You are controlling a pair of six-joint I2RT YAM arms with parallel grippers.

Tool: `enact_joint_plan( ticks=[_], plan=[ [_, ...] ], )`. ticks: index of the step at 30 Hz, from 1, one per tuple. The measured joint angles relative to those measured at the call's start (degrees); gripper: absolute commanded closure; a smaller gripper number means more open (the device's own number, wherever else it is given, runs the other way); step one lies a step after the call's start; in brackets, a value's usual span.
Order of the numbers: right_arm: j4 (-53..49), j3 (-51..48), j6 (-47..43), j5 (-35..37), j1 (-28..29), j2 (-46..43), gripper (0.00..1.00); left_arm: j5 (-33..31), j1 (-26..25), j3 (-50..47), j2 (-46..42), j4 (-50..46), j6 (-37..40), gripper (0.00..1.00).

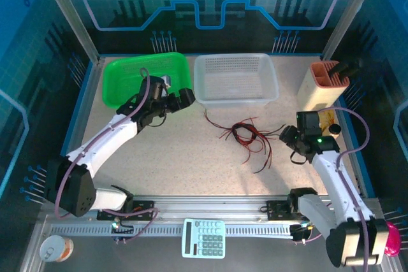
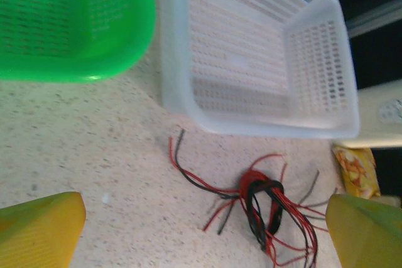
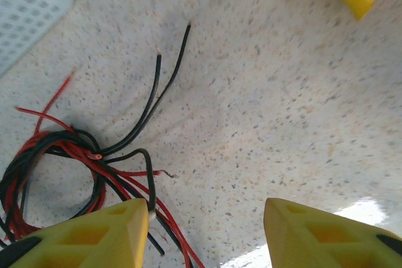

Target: Untangle the cables

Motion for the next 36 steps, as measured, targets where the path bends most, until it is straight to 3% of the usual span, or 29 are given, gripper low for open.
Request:
enact_joint_plan(
  ticks=[5, 15, 22, 25, 31, 36],
  plan=[
    [5.2, -1.55, 0.9, -4.0, -0.07, 3.85, 0.49, 0.04, -2.67, -0.76, 0.0, 0.31, -0.42, 0.01],
    [10.19, -4.46, 1.53, -5.86, -0.15, 2.75, 0.52, 0.04, -4.11, -0.81, 0.85, 0.39, -1.44, 0.01],
    [12.79, -5.51, 2.19, -6.34, -0.15, 3.41, 0.71, 0.02, -4.63, -0.81, 1.7, 0.52, -1.44, 0.01],
    [14.01, -5.73, 2.38, -6.54, -0.15, 4.74, 1.0, 0.02, -4.81, -0.81, 1.7, 0.52, -1.44, 0.01],
    [15.28, -3.28, 0.57, -7.65, 2.05, 7.54, 1.0, 0.02, -4.85, -0.81, 1.7, 0.5, -1.44, 0.01],
    [12.79, 12.35, -1.9, -10.01, 9.07, 9.14, 1.0, -0.39, -4.85, -0.81, 1.49, 0.46, -1.42, 0.01]
  ],
)
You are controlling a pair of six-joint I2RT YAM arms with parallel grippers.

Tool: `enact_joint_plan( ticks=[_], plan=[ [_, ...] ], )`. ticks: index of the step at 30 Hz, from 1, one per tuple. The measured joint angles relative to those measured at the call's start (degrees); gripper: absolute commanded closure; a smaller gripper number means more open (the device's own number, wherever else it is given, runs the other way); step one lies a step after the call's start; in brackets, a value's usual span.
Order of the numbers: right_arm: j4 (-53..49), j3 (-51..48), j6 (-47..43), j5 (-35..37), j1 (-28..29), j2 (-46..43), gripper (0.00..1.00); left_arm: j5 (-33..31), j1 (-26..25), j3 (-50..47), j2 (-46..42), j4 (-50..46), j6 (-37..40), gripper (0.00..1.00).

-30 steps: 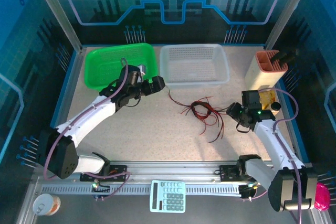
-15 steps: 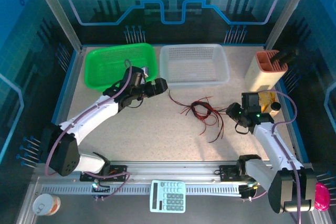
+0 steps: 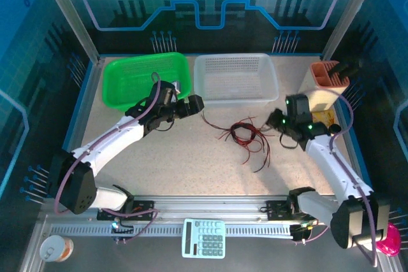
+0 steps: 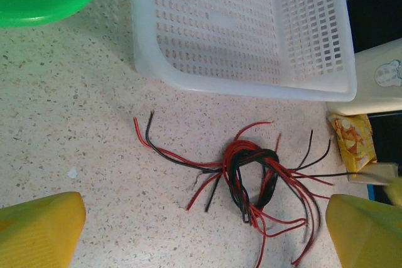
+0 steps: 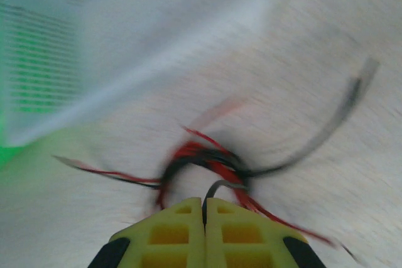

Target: Untangle the cables

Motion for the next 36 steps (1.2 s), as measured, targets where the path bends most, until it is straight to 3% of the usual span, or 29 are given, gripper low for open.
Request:
enact_joint_plan(
  ticks=[6, 11, 19, 28, 36],
  plan=[
    [-0.2, 24.13, -3.02, -4.24, 8.0, 6.05, 1.0, 0.0, 0.0, 0.0, -1.01, 0.0, 0.17, 0.01],
    [-0.15, 35.19, -3.91, -7.39, 12.52, 12.17, 1.0, 0.02, 0.0, -0.74, -3.3, 0.66, 1.11, 0.01],
    [-0.09, 39.06, -3.34, -10.38, 15.69, 17.75, 1.0, 0.26, -0.5, -4.66, -6.19, 4.85, 4.59, 0.01],
    [0.79, 38.77, -2.1, -13.35, 20.2, 19.43, 1.0, -1.7, -4.57, -8.48, -6.03, 13.81, 12.2, 0.01],
    [1.22, 38.73, -2.1, -14.51, 23.93, 22.34, 1.0, -4.31, -7.26, -6.29, -0.24, 19.71, 17.11, 0.04]
  ],
)
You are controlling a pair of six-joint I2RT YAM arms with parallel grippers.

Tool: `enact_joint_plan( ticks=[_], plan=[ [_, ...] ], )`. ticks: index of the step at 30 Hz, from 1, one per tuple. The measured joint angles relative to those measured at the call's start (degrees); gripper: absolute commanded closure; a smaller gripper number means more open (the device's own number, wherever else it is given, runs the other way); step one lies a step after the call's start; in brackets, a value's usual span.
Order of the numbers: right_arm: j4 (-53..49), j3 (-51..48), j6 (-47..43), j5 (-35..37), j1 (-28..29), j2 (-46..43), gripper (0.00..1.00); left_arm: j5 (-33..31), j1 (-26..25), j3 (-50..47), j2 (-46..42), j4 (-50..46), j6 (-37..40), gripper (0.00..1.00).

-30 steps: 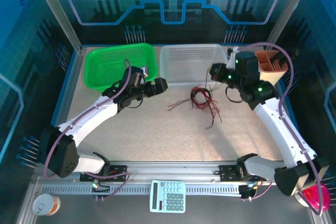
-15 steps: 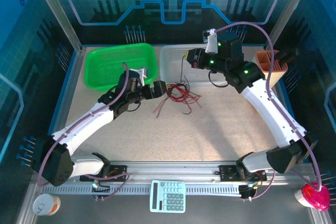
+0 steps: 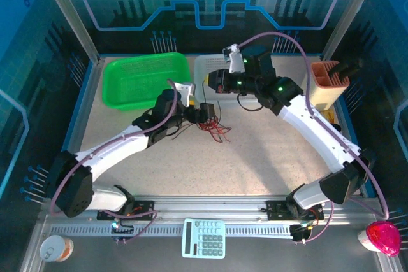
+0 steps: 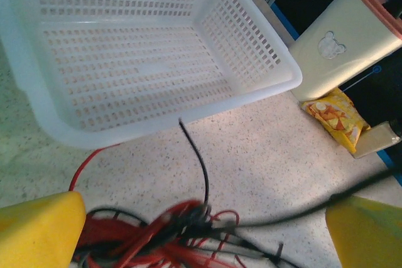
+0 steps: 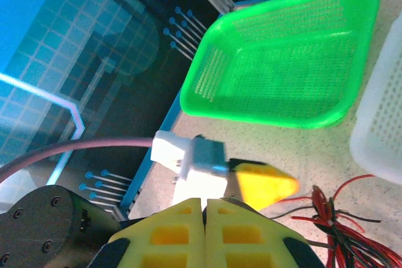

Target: Untangle the cables

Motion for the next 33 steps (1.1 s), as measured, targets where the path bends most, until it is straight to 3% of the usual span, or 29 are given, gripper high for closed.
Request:
enact_joint_plan(
  ticks=[5, 10, 16, 29, 33],
  plan=[
    [-0.59, 1.9, -0.02, -0.61, 1.66, 1.16, 1.0, -1.86, -1.01, 0.22, 4.2, 3.17, 0.96, 0.22],
    [-0.57, 5.29, -0.09, -0.33, 1.73, 0.31, 1.0, -3.08, -1.01, 0.15, 5.81, 5.25, 0.92, 0.34],
    [-0.81, 5.6, -0.74, 0.74, 0.37, -3.43, 1.0, -4.33, -1.05, -2.38, 6.6, 7.78, 0.92, 0.35],
    [6.97, -6.14, 5.92, -2.05, -21.62, -18.91, 1.0, -8.87, -1.05, -7.39, 8.63, 5.62, 0.98, 0.36],
    [9.31, -10.75, 8.02, -3.63, -23.85, -20.48, 1.0, -9.38, -1.05, -7.39, 8.63, 5.29, 0.98, 0.35]
  ],
)
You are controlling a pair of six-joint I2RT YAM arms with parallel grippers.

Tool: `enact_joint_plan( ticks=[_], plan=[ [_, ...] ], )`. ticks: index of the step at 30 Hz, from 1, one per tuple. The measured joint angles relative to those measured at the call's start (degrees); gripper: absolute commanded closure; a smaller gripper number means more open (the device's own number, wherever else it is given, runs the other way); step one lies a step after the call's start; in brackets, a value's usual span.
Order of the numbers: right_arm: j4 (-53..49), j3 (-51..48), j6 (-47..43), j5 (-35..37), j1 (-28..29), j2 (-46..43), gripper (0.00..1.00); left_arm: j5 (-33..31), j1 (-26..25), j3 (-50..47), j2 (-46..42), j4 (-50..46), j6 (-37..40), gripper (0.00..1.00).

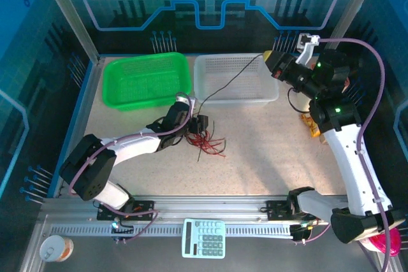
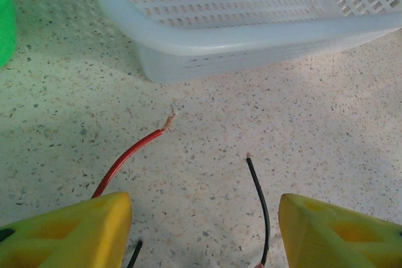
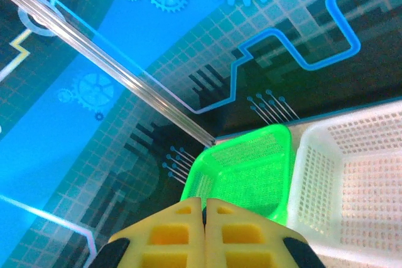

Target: Untangle the cables

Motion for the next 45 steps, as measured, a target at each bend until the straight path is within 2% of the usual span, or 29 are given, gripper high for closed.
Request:
enact_joint_plan(
  ticks=[5, 11, 17, 21, 37, 45],
  plan=[
    [0.61, -0.92, 1.31, -2.82, -1.36, 2.14, 1.0, -0.87, 0.0, -0.11, -0.02, -1.16, -0.02, 0.35],
    [2.43, 5.4, 1.92, -5.2, -3.17, 4.2, 1.0, -1.44, 0.0, -2.16, -0.9, -1.22, -0.07, 0.33],
    [9.99, 14.49, 3.87, -5.35, -5.01, 5.09, 1.0, -1.42, 0.02, -2.95, -1.99, -1.18, -0.09, 0.32],
    [14.86, 17.07, 4.98, -4.61, -5.29, 6.64, 1.0, -1.38, 0.02, -2.93, -2.58, -1.22, -0.13, 0.32],
    [22.18, 12.0, 3.15, 1.73, -5.4, 13.86, 1.0, -0.92, 0.02, 1.07, -10.47, -2.75, -3.19, 0.08],
    [23.15, 9.2, 1.75, 2.01, -5.4, 16.02, 1.0, -0.42, 0.96, 2.71, -12.15, -4.22, -5.31, 0.04]
  ],
)
